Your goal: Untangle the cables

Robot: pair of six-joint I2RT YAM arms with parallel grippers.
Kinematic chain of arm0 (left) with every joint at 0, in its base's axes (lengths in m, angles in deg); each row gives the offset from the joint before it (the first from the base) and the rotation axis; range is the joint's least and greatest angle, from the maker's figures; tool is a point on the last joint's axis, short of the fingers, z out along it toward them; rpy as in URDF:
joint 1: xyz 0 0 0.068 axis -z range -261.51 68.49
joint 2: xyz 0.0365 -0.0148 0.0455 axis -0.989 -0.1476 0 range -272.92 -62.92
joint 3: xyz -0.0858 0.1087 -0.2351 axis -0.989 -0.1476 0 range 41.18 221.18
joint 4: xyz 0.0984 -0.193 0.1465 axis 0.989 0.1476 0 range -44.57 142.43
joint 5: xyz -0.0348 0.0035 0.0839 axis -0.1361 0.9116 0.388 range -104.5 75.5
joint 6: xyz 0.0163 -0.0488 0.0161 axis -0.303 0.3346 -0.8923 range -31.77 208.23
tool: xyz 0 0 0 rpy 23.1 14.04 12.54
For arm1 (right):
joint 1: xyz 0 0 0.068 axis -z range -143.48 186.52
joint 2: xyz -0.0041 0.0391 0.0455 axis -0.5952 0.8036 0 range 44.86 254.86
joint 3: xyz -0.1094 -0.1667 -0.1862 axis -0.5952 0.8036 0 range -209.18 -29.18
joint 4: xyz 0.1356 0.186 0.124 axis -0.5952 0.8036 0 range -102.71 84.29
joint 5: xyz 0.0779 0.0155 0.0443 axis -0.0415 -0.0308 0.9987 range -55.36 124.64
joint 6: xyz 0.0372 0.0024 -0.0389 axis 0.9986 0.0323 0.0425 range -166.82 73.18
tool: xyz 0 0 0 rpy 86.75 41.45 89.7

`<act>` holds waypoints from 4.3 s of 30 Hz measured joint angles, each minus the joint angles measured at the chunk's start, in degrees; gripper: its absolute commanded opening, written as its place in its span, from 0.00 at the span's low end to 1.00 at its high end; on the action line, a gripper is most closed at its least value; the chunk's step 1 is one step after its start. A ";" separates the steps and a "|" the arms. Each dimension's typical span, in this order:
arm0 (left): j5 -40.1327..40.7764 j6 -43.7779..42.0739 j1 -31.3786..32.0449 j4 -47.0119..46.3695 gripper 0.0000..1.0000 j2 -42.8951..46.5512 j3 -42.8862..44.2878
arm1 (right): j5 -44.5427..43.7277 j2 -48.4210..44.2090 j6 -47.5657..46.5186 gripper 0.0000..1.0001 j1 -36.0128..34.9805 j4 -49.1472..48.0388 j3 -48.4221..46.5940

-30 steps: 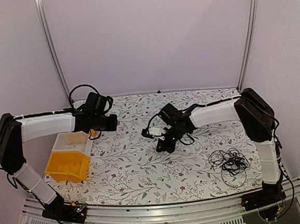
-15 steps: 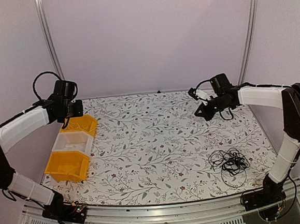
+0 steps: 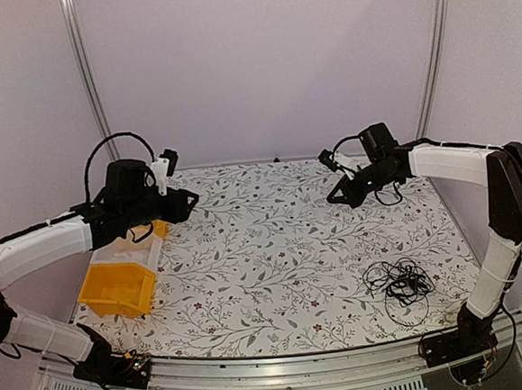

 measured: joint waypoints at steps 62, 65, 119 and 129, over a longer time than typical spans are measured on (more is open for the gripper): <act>16.98 -30.03 10.69 -12.22 0.00 2.21 12.81 | 11.87 -16.46 -6.08 0.54 5.66 -0.68 21.05; 16.59 -30.23 5.68 -9.57 0.00 4.13 12.81 | 10.47 -16.48 -7.50 0.54 5.66 -1.88 21.11; -0.46 -4.63 -24.85 13.57 0.00 -18.64 11.37 | 7.48 -9.57 -13.66 0.56 5.66 -0.66 20.85; 1.38 -3.37 -26.62 17.46 0.00 -26.71 18.69 | 7.48 -9.03 -13.86 0.56 5.66 -0.50 20.50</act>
